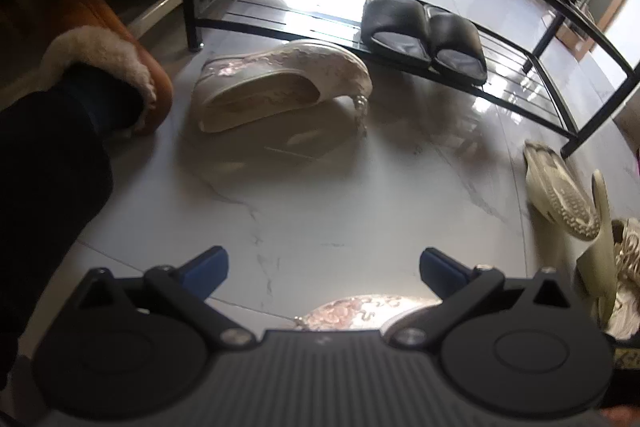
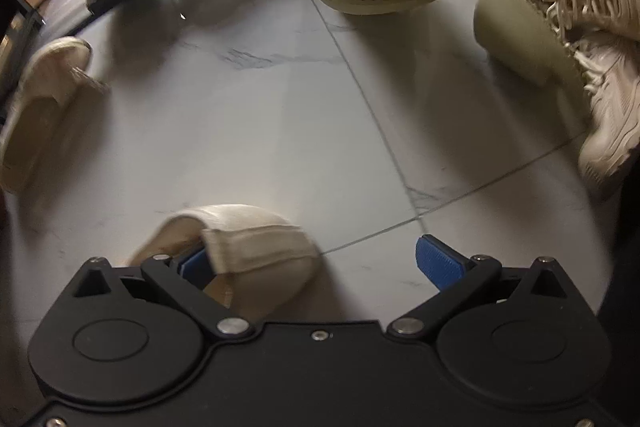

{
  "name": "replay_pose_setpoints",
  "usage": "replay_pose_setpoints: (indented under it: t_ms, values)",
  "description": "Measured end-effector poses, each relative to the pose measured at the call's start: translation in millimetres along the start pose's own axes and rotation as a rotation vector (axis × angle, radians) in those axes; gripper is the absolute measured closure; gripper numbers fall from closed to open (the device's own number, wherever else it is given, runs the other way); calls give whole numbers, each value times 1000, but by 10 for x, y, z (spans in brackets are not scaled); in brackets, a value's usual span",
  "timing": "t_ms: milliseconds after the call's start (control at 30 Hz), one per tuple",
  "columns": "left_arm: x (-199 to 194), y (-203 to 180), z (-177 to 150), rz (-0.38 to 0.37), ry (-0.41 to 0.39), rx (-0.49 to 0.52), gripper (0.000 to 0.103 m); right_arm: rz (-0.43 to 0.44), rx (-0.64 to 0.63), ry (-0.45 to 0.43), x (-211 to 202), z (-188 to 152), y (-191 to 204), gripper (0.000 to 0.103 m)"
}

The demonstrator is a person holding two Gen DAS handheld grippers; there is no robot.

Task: Organize scattered shoes
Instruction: 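Grasp the white flat's heel with the right gripper and lift it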

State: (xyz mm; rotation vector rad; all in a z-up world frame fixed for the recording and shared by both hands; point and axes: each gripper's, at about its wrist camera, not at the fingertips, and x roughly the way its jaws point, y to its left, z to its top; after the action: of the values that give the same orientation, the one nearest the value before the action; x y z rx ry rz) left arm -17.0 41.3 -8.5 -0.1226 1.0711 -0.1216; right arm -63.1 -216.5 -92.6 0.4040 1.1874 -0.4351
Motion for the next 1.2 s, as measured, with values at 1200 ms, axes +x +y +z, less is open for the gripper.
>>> replay_pose_setpoints:
  t_ms: [1200]
  values:
    - [-4, 157, 35, 35, -8, -81, 1, 218, 479, 264, 580, 5, 269, 0]
